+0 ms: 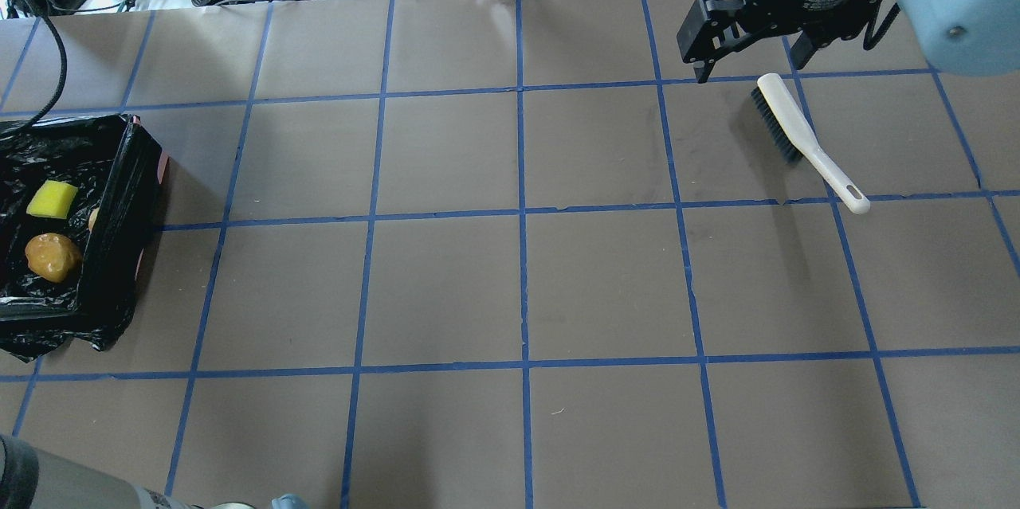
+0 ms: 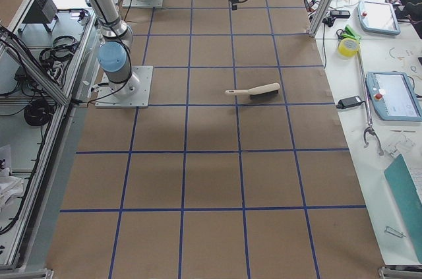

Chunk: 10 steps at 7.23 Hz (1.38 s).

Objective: Sweep and dump trash into bin
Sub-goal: 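Bring the emptied dustpan back down onto the table with the left gripper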

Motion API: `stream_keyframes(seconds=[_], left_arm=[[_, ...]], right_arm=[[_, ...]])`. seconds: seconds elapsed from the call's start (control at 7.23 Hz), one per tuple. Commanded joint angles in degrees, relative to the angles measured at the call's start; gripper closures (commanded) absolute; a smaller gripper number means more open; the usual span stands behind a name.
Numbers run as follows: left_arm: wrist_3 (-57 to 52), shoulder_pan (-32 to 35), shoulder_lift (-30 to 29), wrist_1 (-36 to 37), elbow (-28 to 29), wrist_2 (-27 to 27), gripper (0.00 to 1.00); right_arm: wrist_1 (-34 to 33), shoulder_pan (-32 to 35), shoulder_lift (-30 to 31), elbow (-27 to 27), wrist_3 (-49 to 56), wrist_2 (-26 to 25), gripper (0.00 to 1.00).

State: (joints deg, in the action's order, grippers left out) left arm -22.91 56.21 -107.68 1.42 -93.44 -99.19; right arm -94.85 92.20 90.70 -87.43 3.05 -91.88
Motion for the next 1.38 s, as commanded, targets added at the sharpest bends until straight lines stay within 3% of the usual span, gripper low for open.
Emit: stream_keyframes(seconds=[0.0,0.14,0.55,0.69,0.97,1.24], left_arm=[[12.4,3.7,2.7,-21.7,5.0,-4.7,1.00],[19.2,5.9,4.1,-31.3,7.1,-6.9,1.00],[43.8,11.5,3.9,-44.5,7.0,-5.6,1.00],[49.2,11.8,2.9,-46.0,6.3,-4.8,1.00],[66.3,13.8,1.9,-50.4,3.8,0.5,1.00],[73.7,15.9,-0.3,-53.9,3.4,7.9,1.00]], right_arm=[[0.4,0.0,0.0,-0.1,0.0,-0.3,0.00],[0.4,0.0,0.0,-0.1,0.0,-0.3,0.00],[0.3,0.0,0.0,-0.1,-0.1,0.1,0.00],[0.4,0.0,-0.1,-0.1,0.0,0.1,0.00],[0.6,-0.2,-0.1,-0.2,0.0,0.0,0.00],[0.6,-0.3,-0.1,-0.2,0.0,0.0,0.00]])
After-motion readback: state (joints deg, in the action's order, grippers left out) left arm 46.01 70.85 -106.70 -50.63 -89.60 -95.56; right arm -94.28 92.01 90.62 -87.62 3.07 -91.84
